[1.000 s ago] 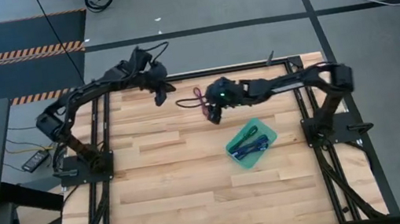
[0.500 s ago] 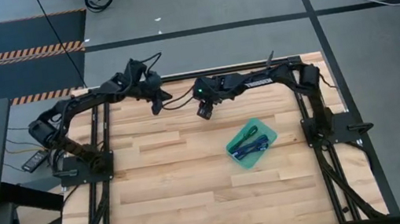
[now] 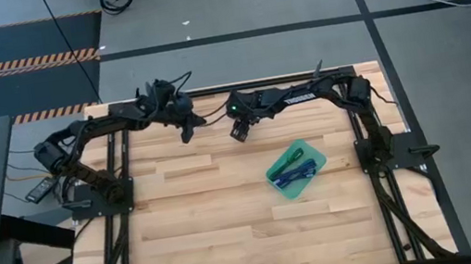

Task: Pick and place USB-C Cables
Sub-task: Put the pink charger cable into the green bin

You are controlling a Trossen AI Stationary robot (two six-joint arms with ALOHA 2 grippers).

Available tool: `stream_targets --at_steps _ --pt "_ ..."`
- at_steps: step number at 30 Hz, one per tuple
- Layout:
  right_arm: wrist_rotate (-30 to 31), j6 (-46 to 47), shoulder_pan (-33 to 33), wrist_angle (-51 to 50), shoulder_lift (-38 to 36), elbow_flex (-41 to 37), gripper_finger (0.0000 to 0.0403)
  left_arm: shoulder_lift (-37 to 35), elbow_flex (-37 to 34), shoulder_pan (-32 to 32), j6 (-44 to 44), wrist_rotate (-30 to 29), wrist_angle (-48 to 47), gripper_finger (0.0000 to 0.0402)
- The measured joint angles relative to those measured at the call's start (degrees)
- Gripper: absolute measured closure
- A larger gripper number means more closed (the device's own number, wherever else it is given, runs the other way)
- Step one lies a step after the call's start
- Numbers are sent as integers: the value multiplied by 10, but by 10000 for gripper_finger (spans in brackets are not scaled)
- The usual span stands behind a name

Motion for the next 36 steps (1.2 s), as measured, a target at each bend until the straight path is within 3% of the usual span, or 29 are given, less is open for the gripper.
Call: stream_targets --at_steps 5,13,16,22,30,36 --pt "-12 4 2 2 17 1 186 0 -28 -20 -22 0 70 389" --pt "1 -11 10 -15 18 5 215 0 -28 -33 -33 1 73 388" --pt "12 -37 21 -32 18 5 255 0 -28 -40 -33 1 71 388" --pt "22 -94 46 -71 16 5 381 0 -28 -50 -34 1 70 388" --pt "60 -118 70 -135 0 2 389 0 -28 -54 -35 -1 64 388" --pt "65 -112 89 -188 -56 1 389 1 -28 -54 -36 -1 56 388"
